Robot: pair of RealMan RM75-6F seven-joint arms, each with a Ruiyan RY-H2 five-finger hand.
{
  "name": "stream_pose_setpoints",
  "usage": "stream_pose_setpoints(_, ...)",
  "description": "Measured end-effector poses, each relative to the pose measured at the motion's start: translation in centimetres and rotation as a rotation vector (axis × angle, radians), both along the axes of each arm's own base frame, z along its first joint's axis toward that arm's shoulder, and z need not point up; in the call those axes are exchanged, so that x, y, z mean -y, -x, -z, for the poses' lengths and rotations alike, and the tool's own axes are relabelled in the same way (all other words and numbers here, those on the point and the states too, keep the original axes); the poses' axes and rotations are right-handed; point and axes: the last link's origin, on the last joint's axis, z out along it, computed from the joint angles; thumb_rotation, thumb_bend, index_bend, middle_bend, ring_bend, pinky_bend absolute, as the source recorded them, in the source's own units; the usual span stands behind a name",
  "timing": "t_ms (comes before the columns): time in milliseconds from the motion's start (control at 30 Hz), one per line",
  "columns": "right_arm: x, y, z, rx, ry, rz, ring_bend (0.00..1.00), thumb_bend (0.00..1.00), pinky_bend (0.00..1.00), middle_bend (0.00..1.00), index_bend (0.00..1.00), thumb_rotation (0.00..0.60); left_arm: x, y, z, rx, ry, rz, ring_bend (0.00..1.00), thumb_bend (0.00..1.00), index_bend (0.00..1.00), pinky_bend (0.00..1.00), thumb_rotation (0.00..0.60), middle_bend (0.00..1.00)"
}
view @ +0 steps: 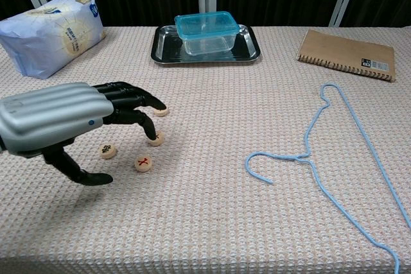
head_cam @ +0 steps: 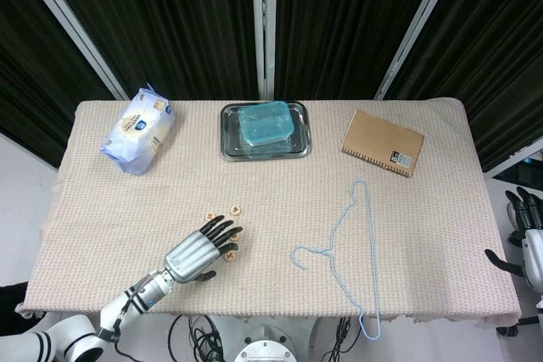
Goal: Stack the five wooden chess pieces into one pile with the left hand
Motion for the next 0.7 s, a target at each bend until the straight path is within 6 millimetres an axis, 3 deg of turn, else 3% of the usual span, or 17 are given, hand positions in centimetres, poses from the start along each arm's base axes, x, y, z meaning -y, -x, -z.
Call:
stream_pose_setpoints(400, 0.1, 0.2, -0.3, 0.009, 0.005, 0.005, 0.00, 0.08, 0.00, 0.00, 0.00, 0.600, -1.3, -0.2, 1.9, -0.059, 0.022, -0.034, 0.00, 0.33, 0.32, 0.00, 0.600, 0.06)
stream_pose_setpoints(700, -0.1, 0.1, -0.3, 0.011, 0.006, 0.002, 0.00, 0.08, 0.00, 0.00, 0.00, 0.600, -1.3, -0.1, 2.3, -0.056, 0.027, -0.041, 0.00, 0.33, 0.36, 0.00, 0.600, 0.06)
